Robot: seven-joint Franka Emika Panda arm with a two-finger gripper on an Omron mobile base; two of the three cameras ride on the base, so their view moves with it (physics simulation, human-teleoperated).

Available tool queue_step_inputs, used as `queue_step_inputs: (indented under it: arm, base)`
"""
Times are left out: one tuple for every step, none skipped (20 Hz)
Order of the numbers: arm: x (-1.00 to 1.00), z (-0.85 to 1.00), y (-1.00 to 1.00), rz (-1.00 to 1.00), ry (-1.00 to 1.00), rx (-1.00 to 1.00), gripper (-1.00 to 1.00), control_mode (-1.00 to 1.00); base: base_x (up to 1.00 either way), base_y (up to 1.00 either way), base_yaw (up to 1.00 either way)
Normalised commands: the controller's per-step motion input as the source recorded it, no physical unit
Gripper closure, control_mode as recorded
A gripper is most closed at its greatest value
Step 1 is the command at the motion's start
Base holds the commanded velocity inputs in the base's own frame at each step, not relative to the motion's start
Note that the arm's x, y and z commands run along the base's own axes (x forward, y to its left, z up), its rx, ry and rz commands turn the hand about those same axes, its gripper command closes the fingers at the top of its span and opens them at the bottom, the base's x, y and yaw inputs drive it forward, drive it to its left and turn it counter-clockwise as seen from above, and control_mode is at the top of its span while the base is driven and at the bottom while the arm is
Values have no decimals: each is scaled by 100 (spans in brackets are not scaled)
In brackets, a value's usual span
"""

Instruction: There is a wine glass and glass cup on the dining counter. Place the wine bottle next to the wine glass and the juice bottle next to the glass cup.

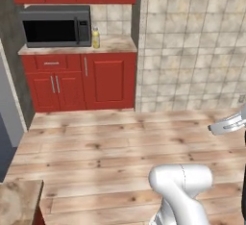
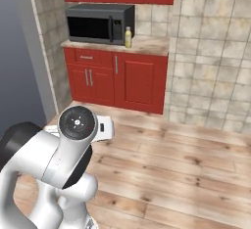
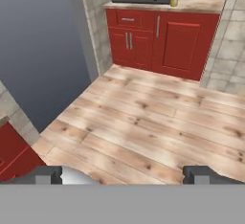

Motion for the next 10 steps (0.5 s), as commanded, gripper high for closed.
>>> queue_step_inputs:
  arm:
    - [0,0,0,0,0,0,-100,100]
    - [0,0,0,0,0,0,-100,100]
    - [0,0,0,0,0,0,-100,100]
    - [0,0,0,0,0,0,-100,100]
    - [0,0,0,0,0,0,-100,100]
    - [0,0,0,0,0,0,-100,100]
    - [0,0,0,0,0,0,-100,100]
    - [0,0,0,0,0,0,-100,100]
    - [0,0,0,0,0,0,-100,100]
    - [0,0,0,0,0,0,-100,100]
  base:
    - [94,24,0]
    - [94,21,0]
    - [94,21,0]
    - [94,20,0]
    - [94,19,0]
    - [94,18,0]
    - [94,18,0]
    - [94,18,0]
    - [94,18,0]
    - [94,18,0]
